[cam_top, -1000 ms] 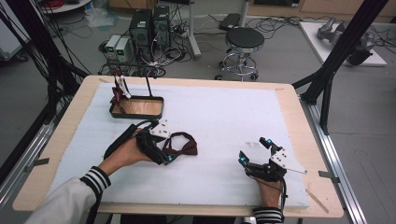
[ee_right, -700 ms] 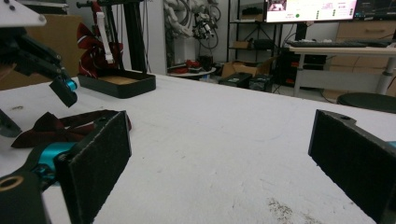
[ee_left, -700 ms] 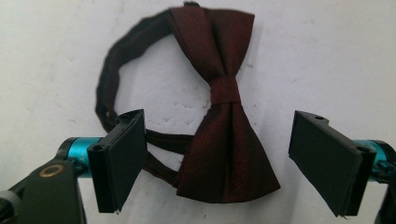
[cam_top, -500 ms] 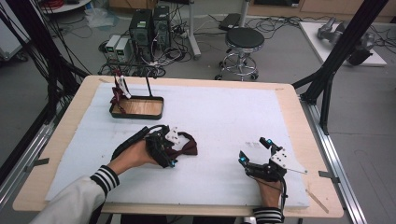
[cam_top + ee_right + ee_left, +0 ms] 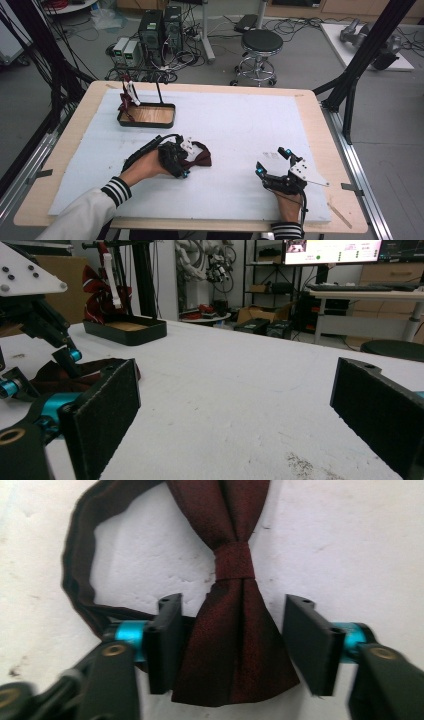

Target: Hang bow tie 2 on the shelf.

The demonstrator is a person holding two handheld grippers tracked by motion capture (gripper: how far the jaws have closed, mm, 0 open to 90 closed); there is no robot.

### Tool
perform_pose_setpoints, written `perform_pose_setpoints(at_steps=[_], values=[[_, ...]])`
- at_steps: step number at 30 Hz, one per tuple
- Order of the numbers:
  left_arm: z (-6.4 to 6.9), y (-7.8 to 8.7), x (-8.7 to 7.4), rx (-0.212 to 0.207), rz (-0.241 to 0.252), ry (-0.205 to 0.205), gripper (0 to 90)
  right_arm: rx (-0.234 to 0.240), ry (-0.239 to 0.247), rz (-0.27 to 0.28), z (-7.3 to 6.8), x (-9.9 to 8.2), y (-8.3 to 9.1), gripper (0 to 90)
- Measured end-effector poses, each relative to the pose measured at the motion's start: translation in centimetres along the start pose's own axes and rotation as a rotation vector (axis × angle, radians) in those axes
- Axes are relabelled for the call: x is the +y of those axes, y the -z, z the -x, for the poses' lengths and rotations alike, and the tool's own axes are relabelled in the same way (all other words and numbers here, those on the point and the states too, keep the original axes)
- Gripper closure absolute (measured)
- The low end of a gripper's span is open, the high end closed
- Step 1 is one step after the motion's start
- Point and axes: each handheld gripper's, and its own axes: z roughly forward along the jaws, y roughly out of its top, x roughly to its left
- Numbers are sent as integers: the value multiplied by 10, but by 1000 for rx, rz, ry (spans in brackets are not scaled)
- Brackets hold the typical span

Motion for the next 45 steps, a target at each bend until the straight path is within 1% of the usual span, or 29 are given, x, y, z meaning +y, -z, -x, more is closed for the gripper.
perform_pose_setpoints(at_steps=[1, 4, 6, 7, 9, 11, 13, 15, 18, 19, 22, 26, 32, 35, 38, 40, 45], values=[[0, 0, 0, -13, 0, 5, 482, 0, 1, 0, 0, 0, 0, 50], [-1, 1, 0, -17, -3, 21, 542, 0, 0, 1, 0, 0, 0, 49], [-1, 2, 0, -7, -10, 16, 645, 0, 0, 0, 0, 0, 0, 50], [-1, 2, 0, -12, -7, 28, 661, 0, -1, 0, 0, 0, 0, 49], [-2, 3, 0, -6, -11, 27, 703, 1, 1, 2, 1, 0, 0, 49], [-2, 4, 0, -1, -11, 23, 727, 1, 1, 1, 1, 0, 0, 49], [-2, 5, 0, -2, -2, 31, 750, 0, -1, 1, 0, 0, 0, 50], [-1, 6, 0, 5, 1, 22, 766, -1, 0, 0, 0, 0, 0, 49], [-1, 8, 0, 14, 8, 21, 781, -1, 3, 1, 0, 0, 0, 49], [-1, 9, 0, 16, 7, 13, 785, 0, 2, 1, 0, 0, 0, 50], [-2, 11, -1, 27, 34, 20, 793, -1, 3, 1, 0, 0, 0, 50], [-3, 18, -2, 43, 90, 36, 795, 0, 2, 2, 0, 0, 0, 49], [-7, 33, -7, 69, 196, 74, 795, 1, 2, 2, 0, 0, 0, 50], [-9, 41, -10, 93, 249, 91, 796, 1, 5, 2, 0, 0, 0, 50], [-12, 49, -15, 108, 304, 112, 796, 1, 1, 2, 0, 0, 0, 49], [-14, 55, -19, 126, 343, 128, 796, 1, 2, 2, 0, 0, 0, 49], [-19, 68, -28, 176, 421, 159, 795, 0, 6, 3, 0, 0, 0, 50]])
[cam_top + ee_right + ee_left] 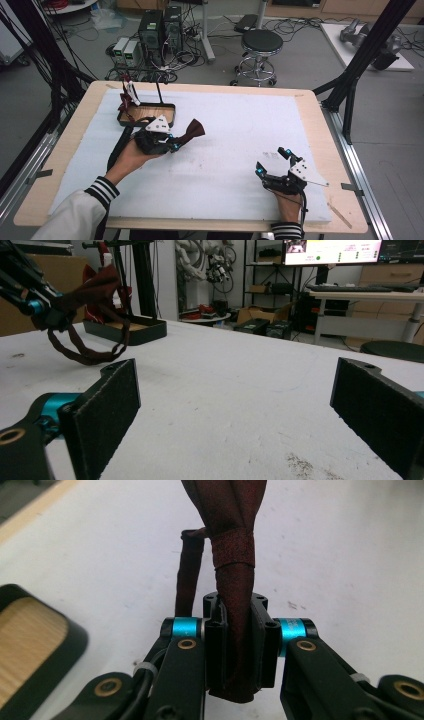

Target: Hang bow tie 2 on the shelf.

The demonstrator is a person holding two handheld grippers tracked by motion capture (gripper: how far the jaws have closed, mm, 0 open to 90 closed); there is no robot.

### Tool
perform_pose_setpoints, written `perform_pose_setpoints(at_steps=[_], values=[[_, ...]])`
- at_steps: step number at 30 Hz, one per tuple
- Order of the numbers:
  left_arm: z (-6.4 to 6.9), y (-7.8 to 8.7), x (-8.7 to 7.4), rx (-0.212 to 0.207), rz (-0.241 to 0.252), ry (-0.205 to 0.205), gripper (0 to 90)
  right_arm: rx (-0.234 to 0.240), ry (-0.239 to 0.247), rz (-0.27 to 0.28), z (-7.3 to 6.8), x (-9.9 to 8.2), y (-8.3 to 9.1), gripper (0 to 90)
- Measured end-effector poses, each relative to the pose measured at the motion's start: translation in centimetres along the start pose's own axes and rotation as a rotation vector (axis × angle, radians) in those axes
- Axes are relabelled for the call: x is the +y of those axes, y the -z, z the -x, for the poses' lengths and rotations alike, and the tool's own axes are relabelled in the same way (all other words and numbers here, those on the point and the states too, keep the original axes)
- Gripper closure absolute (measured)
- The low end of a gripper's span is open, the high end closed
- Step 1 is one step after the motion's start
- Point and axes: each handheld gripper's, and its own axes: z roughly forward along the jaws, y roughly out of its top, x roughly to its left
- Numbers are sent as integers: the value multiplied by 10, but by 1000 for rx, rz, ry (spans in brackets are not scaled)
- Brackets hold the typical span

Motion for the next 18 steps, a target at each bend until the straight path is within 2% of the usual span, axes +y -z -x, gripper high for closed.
perform_pose_setpoints(at_steps=[3, 13, 18], values=[[-3, 9, -1, 34, 56, 23, 795, 0, 0, 0, 0, 0, 0, 49], [-17, 35, -6, 134, 186, 72, 796, -1, 2, -1, 0, 0, 0, 50], [-24, 47, -7, 181, 228, 97, 796, -2, 4, -2, 0, 0, 0, 50]])
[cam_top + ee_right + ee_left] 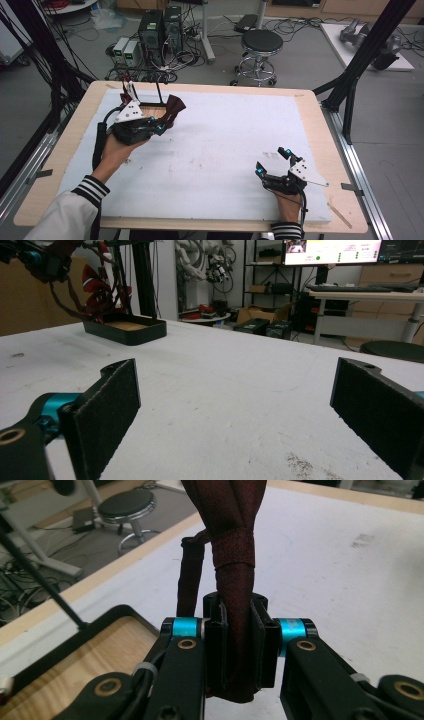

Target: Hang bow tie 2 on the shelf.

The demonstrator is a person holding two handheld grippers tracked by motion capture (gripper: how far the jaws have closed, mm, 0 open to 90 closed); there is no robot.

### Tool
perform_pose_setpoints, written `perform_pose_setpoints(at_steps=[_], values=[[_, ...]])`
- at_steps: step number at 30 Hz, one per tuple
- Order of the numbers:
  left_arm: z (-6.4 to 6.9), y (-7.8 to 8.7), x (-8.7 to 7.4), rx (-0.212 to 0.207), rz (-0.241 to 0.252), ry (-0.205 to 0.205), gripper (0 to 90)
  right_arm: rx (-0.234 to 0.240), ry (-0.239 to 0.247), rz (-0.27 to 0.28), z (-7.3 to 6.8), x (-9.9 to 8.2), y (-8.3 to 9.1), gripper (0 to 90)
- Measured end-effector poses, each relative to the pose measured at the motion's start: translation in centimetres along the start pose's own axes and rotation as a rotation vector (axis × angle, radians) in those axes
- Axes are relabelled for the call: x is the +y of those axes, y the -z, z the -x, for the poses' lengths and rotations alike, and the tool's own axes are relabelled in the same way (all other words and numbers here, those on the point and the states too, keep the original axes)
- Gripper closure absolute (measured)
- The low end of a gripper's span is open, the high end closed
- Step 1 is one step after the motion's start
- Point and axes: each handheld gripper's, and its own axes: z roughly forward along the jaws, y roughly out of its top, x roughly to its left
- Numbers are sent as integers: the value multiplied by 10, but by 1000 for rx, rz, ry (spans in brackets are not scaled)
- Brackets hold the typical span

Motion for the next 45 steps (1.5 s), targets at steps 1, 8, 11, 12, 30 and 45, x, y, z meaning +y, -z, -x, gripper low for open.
perform_pose_setpoints(at_steps=[1, 8, 11, 12, 30, 45], values=[[-2, 2, 1, 6, 8, 6, 796, 0, -3, 0, 0, 0, 0, 50], [-17, 13, 8, 70, 60, 42, 795, 0, -2, -2, 0, 0, 0, 50], [-22, 15, 10, 83, 79, 56, 795, 0, -2, -2, 0, 0, 0, 50], [-23, 15, 11, 86, 87, 62, 795, -1, -2, -2, 0, 0, 0, 50], [-51, 4, 21, 216, 149, 109, 796, 0, -5, 1, 0, 0, 0, 50], [-69, -13, 14, 307, 159, 162, 795, 3, -8, -1, 0, 0, 0, 50]])
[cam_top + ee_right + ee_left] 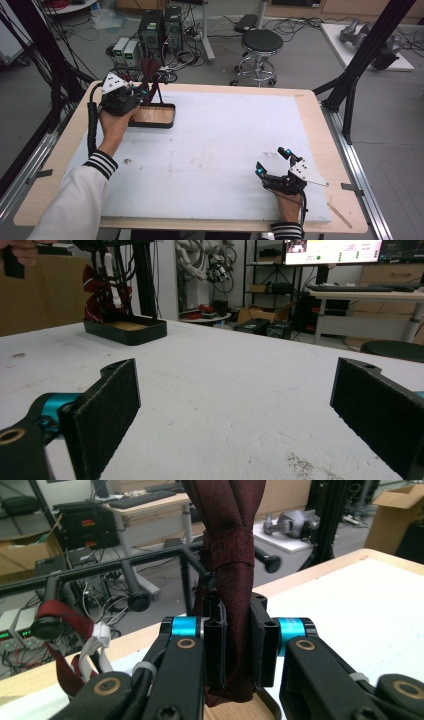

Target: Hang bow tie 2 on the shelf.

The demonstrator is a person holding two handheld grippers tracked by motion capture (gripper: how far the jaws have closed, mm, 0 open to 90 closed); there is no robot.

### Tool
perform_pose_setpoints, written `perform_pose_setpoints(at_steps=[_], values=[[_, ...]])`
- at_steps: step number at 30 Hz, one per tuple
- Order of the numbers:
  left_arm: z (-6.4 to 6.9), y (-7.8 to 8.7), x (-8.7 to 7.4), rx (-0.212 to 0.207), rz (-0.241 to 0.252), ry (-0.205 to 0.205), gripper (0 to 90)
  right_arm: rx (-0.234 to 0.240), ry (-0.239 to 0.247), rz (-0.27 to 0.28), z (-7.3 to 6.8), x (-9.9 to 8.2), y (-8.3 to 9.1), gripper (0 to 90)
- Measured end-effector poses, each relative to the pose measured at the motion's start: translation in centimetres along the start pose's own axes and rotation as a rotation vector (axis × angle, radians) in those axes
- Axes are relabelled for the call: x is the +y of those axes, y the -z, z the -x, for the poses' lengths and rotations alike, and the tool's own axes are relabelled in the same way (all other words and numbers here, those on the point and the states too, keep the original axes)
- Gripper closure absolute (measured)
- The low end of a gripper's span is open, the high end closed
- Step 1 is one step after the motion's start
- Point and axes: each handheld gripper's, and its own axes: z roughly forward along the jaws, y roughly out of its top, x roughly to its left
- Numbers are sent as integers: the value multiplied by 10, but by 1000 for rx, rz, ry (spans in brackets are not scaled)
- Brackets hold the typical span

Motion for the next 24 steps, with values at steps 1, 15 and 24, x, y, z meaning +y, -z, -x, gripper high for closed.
perform_pose_setpoints(at_steps=[1, 15, 24], values=[[0, -1, -1, 9, -1, 0, 796, 0, 2, 1, 0, 0, 0, 50], [-2, -16, -13, 109, -36, 45, 795, 1, -1, 1, 0, 0, 0, 50], [-2, -20, -22, 149, -78, 45, 795, 2, 1, 2, 0, 0, 0, 50]])
